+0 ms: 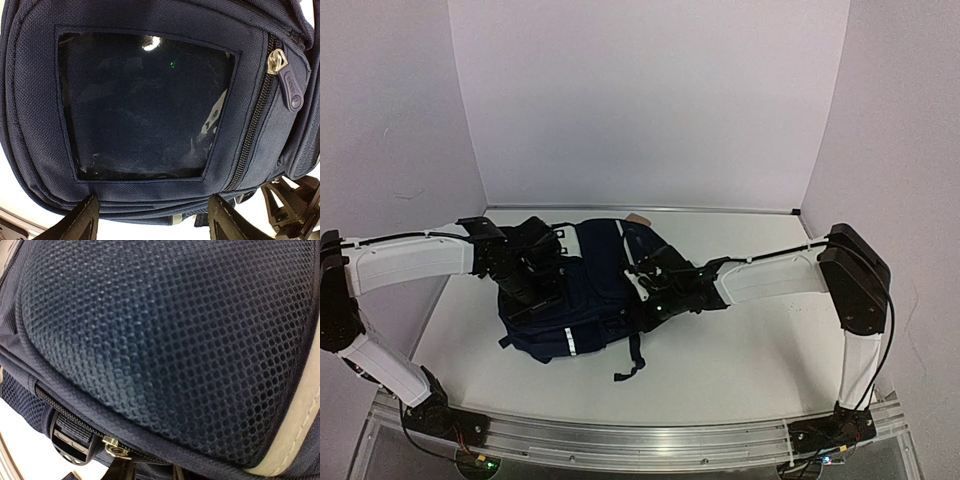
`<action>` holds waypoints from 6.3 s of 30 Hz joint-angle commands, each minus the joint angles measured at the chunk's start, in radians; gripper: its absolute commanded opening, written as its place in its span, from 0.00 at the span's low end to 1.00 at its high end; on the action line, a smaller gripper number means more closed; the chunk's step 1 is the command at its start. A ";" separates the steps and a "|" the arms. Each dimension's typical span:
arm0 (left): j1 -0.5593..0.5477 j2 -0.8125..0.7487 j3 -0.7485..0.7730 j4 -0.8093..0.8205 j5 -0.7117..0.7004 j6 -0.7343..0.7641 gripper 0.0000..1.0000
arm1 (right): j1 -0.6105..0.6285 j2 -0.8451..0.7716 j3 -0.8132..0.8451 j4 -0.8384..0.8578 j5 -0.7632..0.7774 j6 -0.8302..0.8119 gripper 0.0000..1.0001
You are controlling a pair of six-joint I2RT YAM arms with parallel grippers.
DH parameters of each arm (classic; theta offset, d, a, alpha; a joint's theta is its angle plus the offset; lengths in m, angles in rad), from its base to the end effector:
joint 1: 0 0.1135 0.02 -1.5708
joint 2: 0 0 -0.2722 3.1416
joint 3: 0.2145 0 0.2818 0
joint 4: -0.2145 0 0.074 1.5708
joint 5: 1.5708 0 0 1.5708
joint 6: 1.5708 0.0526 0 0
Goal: Pack the student bag
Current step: Zip the student bag at the center of the board.
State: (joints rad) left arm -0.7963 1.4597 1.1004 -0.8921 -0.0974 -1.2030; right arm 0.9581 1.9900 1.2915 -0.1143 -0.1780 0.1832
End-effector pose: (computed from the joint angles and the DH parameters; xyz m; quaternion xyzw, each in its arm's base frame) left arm 0.2193 -0.2168 0.2234 -0.2067 0.9642 -0.1076 0.1263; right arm 0.2608 0.3872 0.1397 -0.3801 0.8443 0.2686 0.2655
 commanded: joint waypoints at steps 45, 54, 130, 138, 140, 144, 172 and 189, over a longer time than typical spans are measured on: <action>-0.253 0.387 0.362 0.015 -0.160 0.876 0.66 | -0.135 -0.191 -0.077 -0.059 -0.436 0.026 0.00; -0.251 0.400 0.316 -0.191 -0.326 0.734 0.03 | -0.219 -0.247 -0.142 -0.091 -0.378 -0.012 0.00; -0.392 -0.026 0.010 -0.063 -0.580 0.950 0.16 | -0.296 -0.292 -0.112 -0.216 -0.540 -0.055 0.00; -0.452 -0.183 0.095 -0.061 -0.379 0.969 0.61 | -0.155 -0.267 -0.053 -0.120 -0.597 0.091 0.00; -0.479 -0.159 0.128 -0.051 -0.339 0.968 0.63 | -0.148 -0.245 -0.027 -0.101 -0.603 0.112 0.00; -0.498 -0.057 0.153 0.101 -0.261 1.023 0.65 | -0.139 -0.215 0.019 -0.089 -0.614 0.125 0.00; -0.400 0.107 0.050 0.284 -0.279 1.070 0.43 | -0.151 -0.243 -0.015 -0.088 -0.603 0.106 0.00; -0.302 0.034 0.006 0.036 -0.250 1.055 0.00 | -0.431 -0.090 0.087 -0.177 -0.558 -0.092 0.00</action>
State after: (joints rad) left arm -1.1374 1.5439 1.1244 -0.6700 -0.2892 -0.1545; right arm 0.6087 1.8398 1.2946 -0.2649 -0.7853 0.2064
